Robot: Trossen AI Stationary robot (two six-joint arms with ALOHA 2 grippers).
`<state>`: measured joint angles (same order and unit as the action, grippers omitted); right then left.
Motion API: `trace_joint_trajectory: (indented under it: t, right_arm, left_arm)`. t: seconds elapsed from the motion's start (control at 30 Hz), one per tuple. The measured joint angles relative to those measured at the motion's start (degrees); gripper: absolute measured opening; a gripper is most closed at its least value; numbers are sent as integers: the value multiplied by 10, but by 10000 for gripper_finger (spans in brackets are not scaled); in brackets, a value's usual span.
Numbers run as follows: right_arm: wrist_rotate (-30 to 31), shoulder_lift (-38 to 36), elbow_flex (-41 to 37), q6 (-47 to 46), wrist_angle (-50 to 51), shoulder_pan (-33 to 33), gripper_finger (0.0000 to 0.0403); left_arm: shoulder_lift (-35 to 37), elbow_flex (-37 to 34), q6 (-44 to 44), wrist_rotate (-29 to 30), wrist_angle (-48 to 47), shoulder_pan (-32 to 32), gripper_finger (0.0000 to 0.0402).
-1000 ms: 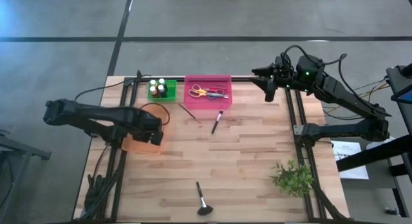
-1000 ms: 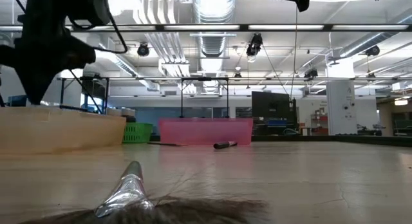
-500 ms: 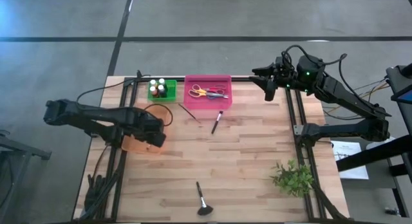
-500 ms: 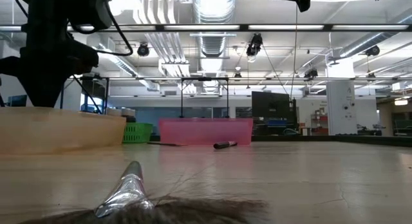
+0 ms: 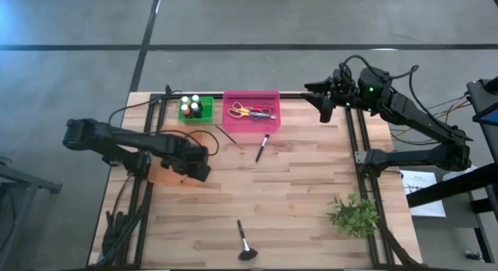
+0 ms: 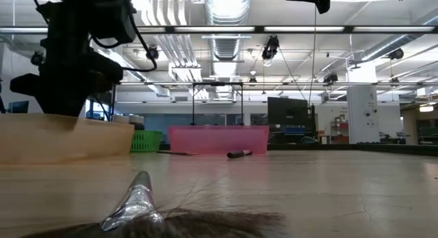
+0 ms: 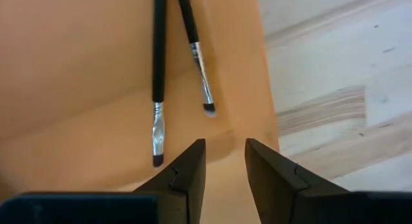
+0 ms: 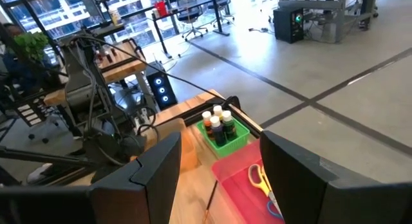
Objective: Pick & Place Paint Supplies
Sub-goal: Put the black paintbrush into the orange bin
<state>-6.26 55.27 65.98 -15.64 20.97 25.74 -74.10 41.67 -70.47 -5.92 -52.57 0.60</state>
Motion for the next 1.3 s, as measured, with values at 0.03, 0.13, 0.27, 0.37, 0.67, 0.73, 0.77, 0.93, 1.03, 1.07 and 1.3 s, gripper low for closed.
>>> trace_joint_trajectory:
  t: [0.03, 0.13, 0.27, 0.37, 0.67, 0.73, 0.77, 0.93, 1.03, 1.07, 1.3]
  right_arm:
    - [0, 0, -1, 1, 1, 0, 207]
    - [0, 0, -5, -1, 2, 0, 207]
    - [-2, -1, -12, -4, 2, 0, 207]
    - [-2, -1, -16, -7, 2, 0, 207]
    - [-3, -2, -17, -11, 2, -4, 207]
    - [-2, -2, -17, -11, 1, -4, 207]
    - [-2, -2, -17, -11, 0, -4, 207]
    - [-3, -3, -17, -12, -2, -4, 207]
    - [-12, -5, -17, -15, -2, -4, 207]
    - [-13, -6, -17, -18, -2, -5, 207]
    - [-19, -22, -17, -22, -2, -13, 207]
  left_arm:
    - [-5, 0, 0, -2, 11, 0, 119]
    - [-7, 1, -12, -3, 37, 0, 119]
    - [3, 1, -22, 4, 43, 0, 119]
    - [11, 1, -26, 4, 15, 0, 119]
    - [83, 65, 15, 33, -14, 0, 119]
    - [92, 82, 64, 27, 44, 0, 119]
    - [94, 89, 92, 18, 92, 0, 119]
    - [50, 105, 165, -43, 324, 0, 119]
    - [-4, 118, 162, -62, 334, 0, 119]
    - [-23, 125, 161, -63, 330, 0, 119]
    - [-166, 227, 57, 20, 338, 0, 119]
